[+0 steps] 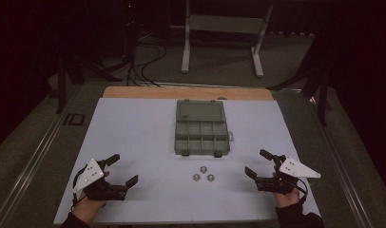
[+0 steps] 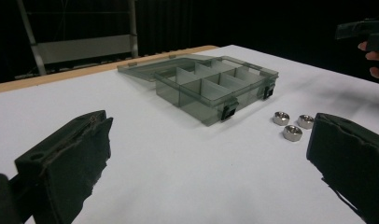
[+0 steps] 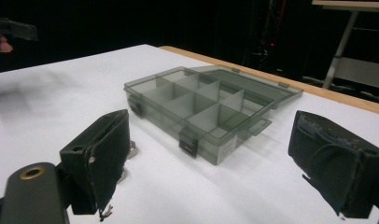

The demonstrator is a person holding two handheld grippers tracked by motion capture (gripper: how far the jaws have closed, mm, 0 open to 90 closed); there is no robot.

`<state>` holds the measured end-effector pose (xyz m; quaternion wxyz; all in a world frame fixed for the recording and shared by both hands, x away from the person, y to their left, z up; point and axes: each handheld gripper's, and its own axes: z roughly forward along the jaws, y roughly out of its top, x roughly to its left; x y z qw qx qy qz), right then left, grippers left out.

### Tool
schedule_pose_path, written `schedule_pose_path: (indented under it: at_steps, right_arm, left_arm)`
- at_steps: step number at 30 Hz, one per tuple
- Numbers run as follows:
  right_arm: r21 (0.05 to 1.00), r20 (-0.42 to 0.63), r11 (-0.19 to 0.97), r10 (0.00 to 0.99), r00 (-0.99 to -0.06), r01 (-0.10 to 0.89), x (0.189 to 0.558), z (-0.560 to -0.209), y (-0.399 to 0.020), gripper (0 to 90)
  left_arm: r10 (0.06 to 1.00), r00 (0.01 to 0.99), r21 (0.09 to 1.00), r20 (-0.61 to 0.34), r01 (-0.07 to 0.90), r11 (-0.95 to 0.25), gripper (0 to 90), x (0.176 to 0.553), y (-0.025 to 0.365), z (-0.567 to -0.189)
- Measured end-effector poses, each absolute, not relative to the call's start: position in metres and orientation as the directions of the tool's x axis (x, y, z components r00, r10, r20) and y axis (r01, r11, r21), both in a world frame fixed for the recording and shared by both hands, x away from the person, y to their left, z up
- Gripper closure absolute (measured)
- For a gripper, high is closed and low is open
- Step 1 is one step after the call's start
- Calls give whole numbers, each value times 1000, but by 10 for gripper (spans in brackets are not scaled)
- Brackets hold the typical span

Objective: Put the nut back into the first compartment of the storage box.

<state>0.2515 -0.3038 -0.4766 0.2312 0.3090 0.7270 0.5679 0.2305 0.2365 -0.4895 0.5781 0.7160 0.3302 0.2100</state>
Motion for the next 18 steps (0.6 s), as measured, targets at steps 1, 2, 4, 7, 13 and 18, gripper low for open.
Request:
schedule_pose_path:
  at_steps: [1, 2, 4, 7, 13, 18]
  right_arm:
    - [968, 19, 165, 709, -705, 191, 251, -477, -303, 128]
    - [968, 12, 170, 708, -706, 187, 251, -477, -303, 128]
    - [969, 13, 165, 703, -711, 181, 250, -476, -303, 128]
    - [973, 18, 154, 699, -715, 175, 249, -476, -304, 123]
    - [971, 40, 146, 685, -728, 190, 249, -477, -304, 118]
    - [973, 49, 134, 679, -733, 189, 249, -477, -305, 118]
  left_arm:
    - [714, 695, 967, -82, 229, -112, 0, 230, 236, -489]
    - [714, 696, 967, -80, 227, -113, 0, 230, 236, -489]
    - [712, 698, 967, -79, 226, -114, 0, 230, 235, -489]
    - [708, 701, 967, -86, 231, -111, 0, 230, 235, -489]
    - [714, 695, 965, -87, 237, -113, 0, 231, 232, -487]
    - [716, 688, 967, -118, 244, -76, 0, 231, 227, -471]
